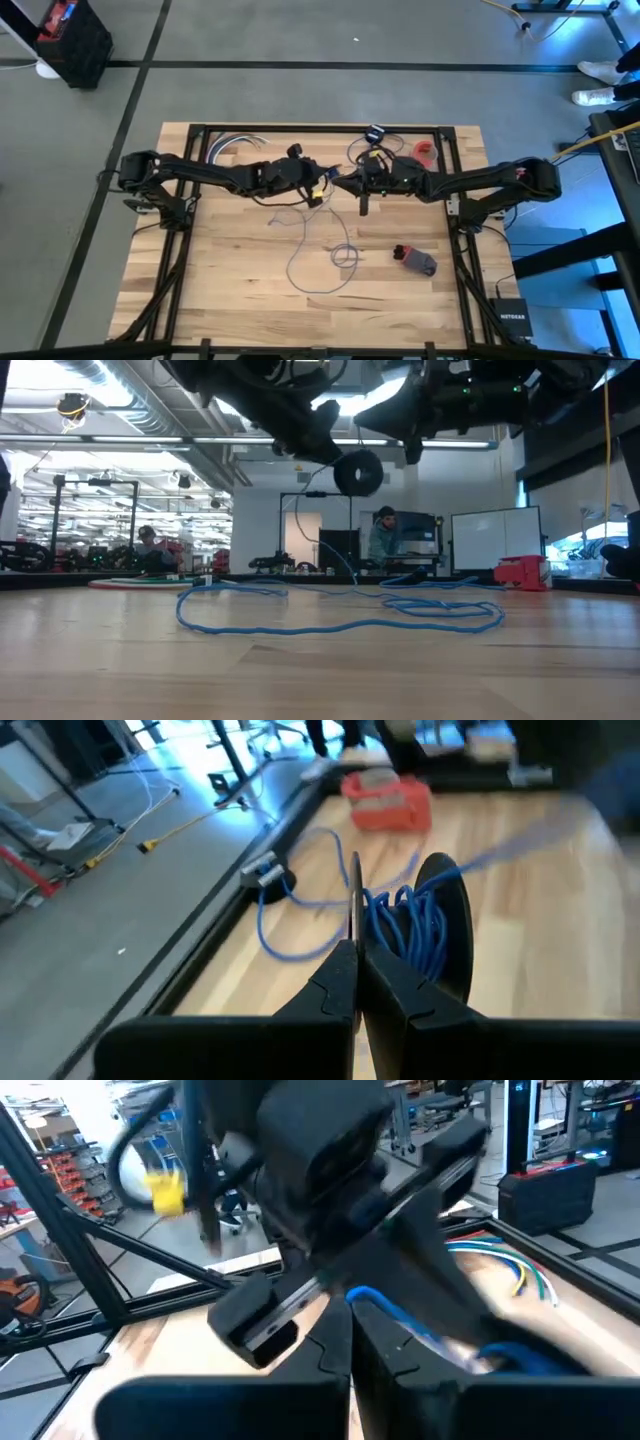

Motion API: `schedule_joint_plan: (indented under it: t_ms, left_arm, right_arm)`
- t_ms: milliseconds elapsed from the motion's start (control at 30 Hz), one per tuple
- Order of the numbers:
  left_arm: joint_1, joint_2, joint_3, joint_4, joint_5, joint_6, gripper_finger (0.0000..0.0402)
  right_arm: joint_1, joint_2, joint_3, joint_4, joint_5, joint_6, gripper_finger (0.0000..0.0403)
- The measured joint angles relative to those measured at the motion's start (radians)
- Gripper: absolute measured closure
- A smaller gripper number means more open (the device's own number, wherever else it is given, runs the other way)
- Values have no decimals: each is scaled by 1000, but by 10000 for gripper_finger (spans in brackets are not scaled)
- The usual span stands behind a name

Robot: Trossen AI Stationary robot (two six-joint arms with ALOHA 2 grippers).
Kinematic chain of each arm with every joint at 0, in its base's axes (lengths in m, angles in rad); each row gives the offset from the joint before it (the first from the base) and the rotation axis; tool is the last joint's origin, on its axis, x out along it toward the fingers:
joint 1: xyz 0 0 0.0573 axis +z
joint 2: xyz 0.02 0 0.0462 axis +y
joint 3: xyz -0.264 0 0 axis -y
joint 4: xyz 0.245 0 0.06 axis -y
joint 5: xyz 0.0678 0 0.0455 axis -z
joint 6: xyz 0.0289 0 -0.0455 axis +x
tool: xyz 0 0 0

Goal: Coil cords
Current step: Coil the blue wire onto the spool

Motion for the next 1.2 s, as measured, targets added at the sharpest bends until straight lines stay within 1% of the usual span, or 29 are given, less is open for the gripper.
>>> schedule_joint_plan:
  t_ms: [100,233,433,500,700,767,967,1033,1100,1200]
  left_arm:
    - [1,14,20,18,-3,-23,401]
    - [-7,16,26,18,-3,-58,402]
    - [-18,15,26,67,-2,-72,401]
    - [-20,12,26,63,0,-72,401]
    - [-22,5,26,75,2,-76,401]
    - [-28,5,26,84,2,-74,401]
    - [-58,-32,24,71,2,-43,401]
    - [-71,-42,24,70,2,-28,402]
    - [-80,-45,23,71,1,-18,401]
    - [-86,-51,25,92,2,-15,402]
  right_arm:
    - [18,35,1,28,32,-1,402]
    - [19,71,2,48,49,-4,402]
    - [26,111,2,39,113,-30,402]
    - [37,111,2,22,159,-55,402]
    - [96,111,2,-46,345,-163,402]
    - [105,111,1,-85,387,-182,402]
    - [109,110,-28,-83,417,-190,402]
    - [109,109,-31,-89,418,-189,396]
    - [109,109,-31,-93,419,-187,382]
    - [109,110,-36,-121,420,-192,346]
